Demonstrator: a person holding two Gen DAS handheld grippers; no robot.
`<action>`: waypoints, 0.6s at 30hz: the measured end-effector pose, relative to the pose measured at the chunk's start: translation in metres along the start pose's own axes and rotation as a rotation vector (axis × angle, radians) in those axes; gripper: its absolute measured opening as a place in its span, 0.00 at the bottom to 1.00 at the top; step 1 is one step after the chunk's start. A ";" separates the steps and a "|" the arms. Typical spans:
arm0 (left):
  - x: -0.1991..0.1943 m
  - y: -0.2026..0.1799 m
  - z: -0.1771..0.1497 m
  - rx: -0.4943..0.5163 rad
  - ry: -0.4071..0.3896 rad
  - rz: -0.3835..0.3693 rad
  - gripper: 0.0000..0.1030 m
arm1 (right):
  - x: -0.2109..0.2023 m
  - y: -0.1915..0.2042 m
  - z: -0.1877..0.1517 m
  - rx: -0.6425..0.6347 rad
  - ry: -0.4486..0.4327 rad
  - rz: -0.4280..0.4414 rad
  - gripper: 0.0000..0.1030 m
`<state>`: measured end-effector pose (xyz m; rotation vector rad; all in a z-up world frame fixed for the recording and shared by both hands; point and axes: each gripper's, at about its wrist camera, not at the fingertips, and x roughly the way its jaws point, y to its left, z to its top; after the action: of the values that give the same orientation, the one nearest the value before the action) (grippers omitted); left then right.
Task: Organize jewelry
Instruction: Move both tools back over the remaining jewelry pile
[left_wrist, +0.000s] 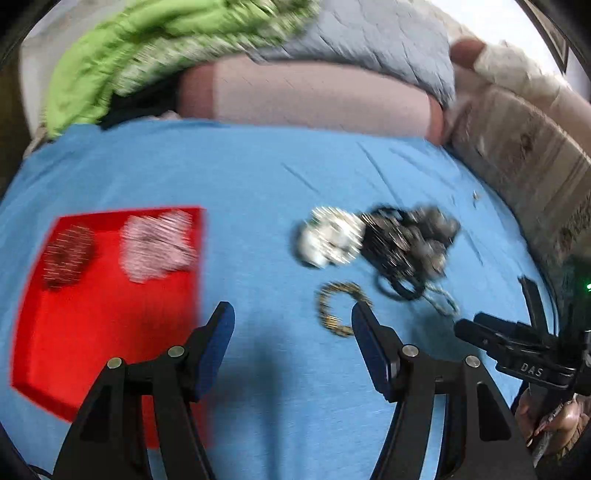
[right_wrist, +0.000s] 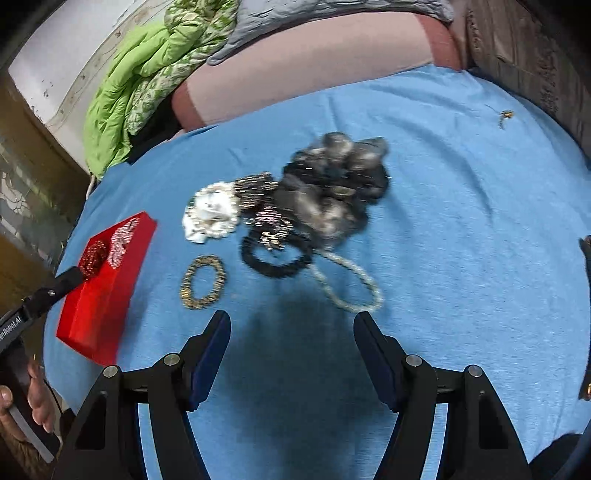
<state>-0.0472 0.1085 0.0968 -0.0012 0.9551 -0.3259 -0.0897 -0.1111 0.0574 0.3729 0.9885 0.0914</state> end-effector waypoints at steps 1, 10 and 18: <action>0.010 -0.006 0.000 -0.004 0.019 -0.008 0.61 | 0.001 -0.002 0.001 0.001 -0.001 -0.001 0.72; 0.083 -0.023 0.012 -0.017 0.116 -0.003 0.47 | 0.015 -0.023 0.009 -0.074 -0.039 -0.087 0.46; 0.098 -0.032 0.008 0.041 0.114 0.048 0.47 | 0.046 -0.019 0.021 -0.158 -0.033 -0.123 0.33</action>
<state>0.0026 0.0504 0.0274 0.0787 1.0599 -0.3038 -0.0490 -0.1227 0.0243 0.1677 0.9629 0.0514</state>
